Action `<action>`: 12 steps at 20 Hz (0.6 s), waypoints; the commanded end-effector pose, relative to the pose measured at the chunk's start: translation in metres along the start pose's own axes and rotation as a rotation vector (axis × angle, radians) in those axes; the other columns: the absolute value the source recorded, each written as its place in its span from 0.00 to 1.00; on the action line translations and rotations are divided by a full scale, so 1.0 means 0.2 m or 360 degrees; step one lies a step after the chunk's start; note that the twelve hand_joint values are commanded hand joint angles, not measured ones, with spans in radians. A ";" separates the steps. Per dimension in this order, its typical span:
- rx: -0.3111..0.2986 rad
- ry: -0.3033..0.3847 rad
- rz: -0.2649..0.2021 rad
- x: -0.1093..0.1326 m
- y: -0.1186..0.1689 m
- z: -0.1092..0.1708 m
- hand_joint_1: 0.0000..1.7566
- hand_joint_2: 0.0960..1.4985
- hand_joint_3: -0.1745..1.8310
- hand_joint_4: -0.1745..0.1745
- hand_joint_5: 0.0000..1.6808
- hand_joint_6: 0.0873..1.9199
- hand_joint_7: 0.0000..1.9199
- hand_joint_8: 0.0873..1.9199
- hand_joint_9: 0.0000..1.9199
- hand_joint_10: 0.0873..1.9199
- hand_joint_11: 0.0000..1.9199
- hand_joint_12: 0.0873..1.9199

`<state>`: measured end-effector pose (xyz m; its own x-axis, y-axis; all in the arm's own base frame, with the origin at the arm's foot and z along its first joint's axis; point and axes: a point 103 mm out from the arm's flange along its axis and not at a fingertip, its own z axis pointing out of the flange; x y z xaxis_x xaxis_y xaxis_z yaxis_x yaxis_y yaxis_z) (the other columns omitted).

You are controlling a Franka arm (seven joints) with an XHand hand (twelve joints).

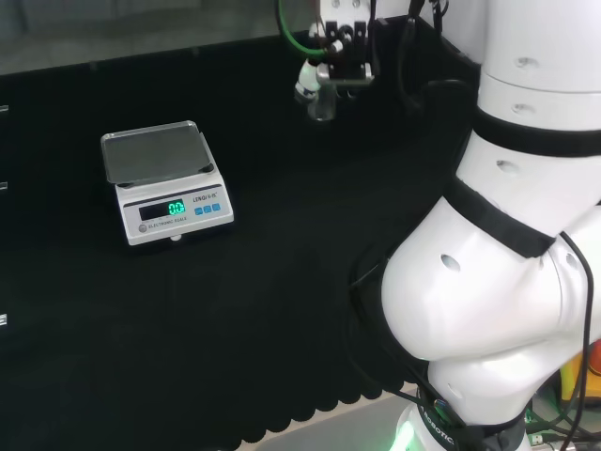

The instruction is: Put the beaker on the electronic balance.

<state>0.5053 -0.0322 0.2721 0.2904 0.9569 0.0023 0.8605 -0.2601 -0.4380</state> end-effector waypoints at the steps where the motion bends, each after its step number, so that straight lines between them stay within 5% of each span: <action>1: -0.0022 -0.0034 -0.0008 0.01 -0.17 -0.08 0.66 0.52 0.40 0.00 0.35 0.43 0.48 0.48 0.71 0.35 0.79 0.31; 8: -0.0021 -0.0041 -0.0039 -0.04 -0.17 -0.08 0.66 0.52 0.40 0.00 0.35 0.43 0.48 0.48 0.71 0.35 0.79 0.31; 12: -0.0027 -0.0074 -0.0046 0.07 -0.17 -0.06 0.66 0.52 0.40 0.00 0.34 0.43 0.48 0.48 0.71 0.35 0.79 0.31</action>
<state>0.4834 -0.0270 0.3004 0.2614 0.9651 -0.0170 0.8725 -0.2438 -0.4234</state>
